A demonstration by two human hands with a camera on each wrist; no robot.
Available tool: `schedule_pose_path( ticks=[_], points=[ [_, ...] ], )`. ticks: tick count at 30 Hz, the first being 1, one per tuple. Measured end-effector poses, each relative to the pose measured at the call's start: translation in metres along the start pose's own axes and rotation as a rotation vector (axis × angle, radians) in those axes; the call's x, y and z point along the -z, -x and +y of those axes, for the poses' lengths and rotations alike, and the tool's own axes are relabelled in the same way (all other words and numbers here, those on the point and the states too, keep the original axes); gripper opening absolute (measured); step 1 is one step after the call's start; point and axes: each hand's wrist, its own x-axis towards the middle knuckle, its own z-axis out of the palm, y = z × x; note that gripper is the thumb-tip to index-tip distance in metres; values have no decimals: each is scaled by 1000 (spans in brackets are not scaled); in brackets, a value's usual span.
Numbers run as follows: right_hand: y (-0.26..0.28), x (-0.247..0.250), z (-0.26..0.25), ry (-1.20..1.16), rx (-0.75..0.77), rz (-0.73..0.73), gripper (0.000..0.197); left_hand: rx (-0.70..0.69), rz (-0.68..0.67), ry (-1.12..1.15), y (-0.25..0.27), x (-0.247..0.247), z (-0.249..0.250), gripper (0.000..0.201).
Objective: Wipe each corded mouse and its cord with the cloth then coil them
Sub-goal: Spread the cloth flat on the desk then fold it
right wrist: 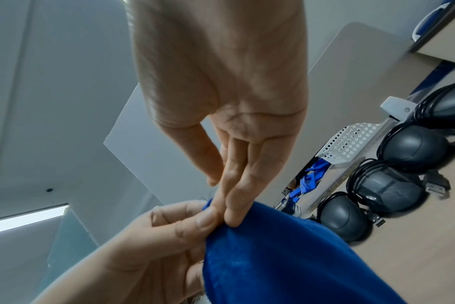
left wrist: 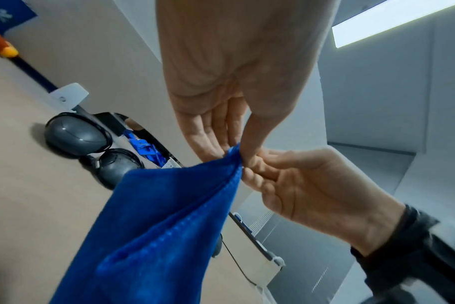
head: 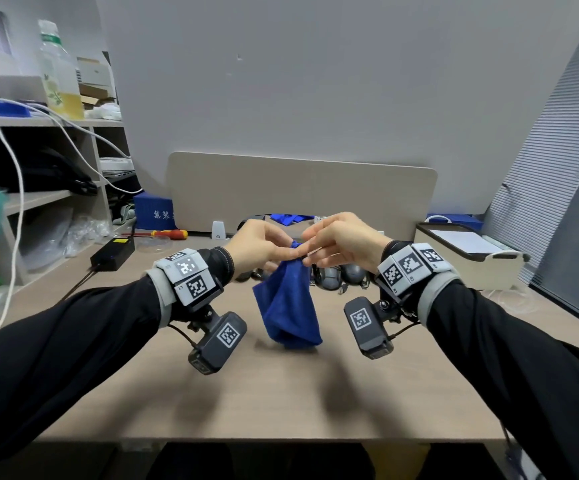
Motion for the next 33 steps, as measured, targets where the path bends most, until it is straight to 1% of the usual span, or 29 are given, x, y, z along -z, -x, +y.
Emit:
schedule_pose_path(
  ticks=[1, 2, 3, 4, 6, 7, 8, 10, 11, 13, 15, 16, 18, 19, 22, 24, 26, 28, 30, 32, 33],
  points=[
    [-3, 2, 2, 41, 45, 85, 18, -27, 19, -8, 0, 2, 2, 3],
    [-7, 5, 5, 89, 78, 158, 18, -52, 30, -15, -1, 5, 2, 3],
    [-11, 8, 9, 134, 91, 179, 20, -75, 25, -14, -1, 8, 3, 5],
    [-13, 10, 13, 190, 91, 125, 23, -101, 11, -7, -1, 12, 4, 7],
    [-14, 9, 21, 332, 82, -102, 32, -151, -11, 24, -1, 20, 5, 9],
    [-14, 8, 25, 386, 84, -164, 36, -160, -8, 46, -1, 23, 5, 9],
    [-14, 6, 27, 418, 99, -164, 35, -163, 5, 67, -2, 25, 5, 10],
    [-15, 3, 32, 465, 140, -100, 30, -158, 52, 96, -3, 28, 3, 10],
    [-16, 2, 33, 485, 139, -92, 30, -155, 79, 101, -3, 28, 2, 10],
    [-16, 0, 35, 495, 107, -160, 33, -145, 125, 110, -4, 30, 0, 11],
    [-15, 0, 38, 488, 57, -227, 25, -137, 161, 107, -6, 32, -2, 14],
    [-13, 1, 38, 488, 40, -236, 21, -133, 180, 100, -7, 34, -3, 16],
    [-12, 3, 38, 464, 47, -194, 14, -114, 230, 84, -9, 39, -6, 19],
    [-12, 5, 37, 444, 74, -136, 10, -98, 254, 84, -9, 42, -8, 20],
    [-19, 14, 37, 421, 200, 90, 15, -44, 275, 110, -8, 47, -13, 19],
    [-21, 16, 35, 463, 259, 166, 16, -27, 285, 103, -8, 46, -15, 15],
    [-21, 15, 33, 536, 307, 201, 14, 3, 300, 94, -8, 45, -15, 12],
    [-21, 14, 31, 569, 345, 230, 12, 47, 290, 89, -8, 45, -16, 16],
    [-21, 16, 31, 570, 352, 244, 12, 86, 262, 45, -7, 47, -16, 21],
    [-20, 16, 30, 526, 320, 199, 10, 136, 251, 7, -6, 49, -14, 22],
    [-19, 16, 29, 457, 298, 165, 9, 182, 239, 27, -6, 51, -14, 22]
  ],
)
